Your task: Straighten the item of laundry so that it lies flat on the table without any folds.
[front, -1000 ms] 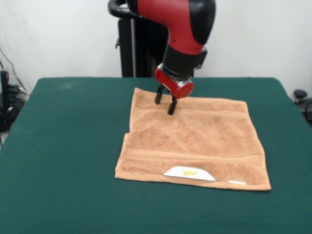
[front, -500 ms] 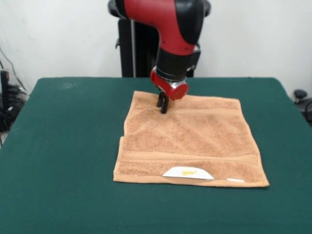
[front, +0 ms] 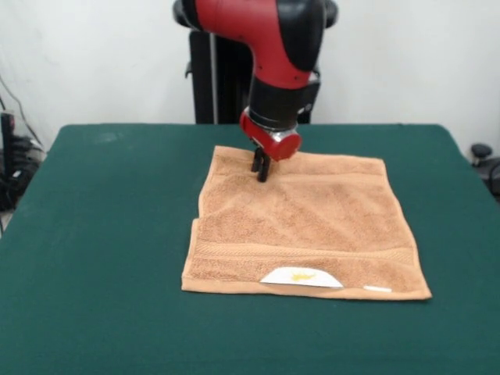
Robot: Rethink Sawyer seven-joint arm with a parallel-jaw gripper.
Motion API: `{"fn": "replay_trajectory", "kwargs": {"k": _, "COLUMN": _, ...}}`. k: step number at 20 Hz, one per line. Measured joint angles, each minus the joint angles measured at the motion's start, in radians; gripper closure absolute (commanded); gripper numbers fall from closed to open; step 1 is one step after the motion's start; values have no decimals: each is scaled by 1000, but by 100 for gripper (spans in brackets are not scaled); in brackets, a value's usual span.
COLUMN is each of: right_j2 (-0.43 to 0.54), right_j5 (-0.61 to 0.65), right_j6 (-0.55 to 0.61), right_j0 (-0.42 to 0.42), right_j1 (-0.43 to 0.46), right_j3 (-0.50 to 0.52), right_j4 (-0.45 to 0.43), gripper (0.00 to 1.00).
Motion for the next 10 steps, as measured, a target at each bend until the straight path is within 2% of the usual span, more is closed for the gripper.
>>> {"fn": "replay_trajectory", "kwargs": {"k": 10, "right_j2": 56, "right_j5": 58, "right_j6": 0, "right_j0": -81, "right_j1": -16, "right_j3": 1, "right_j4": 0, "gripper": 100}}
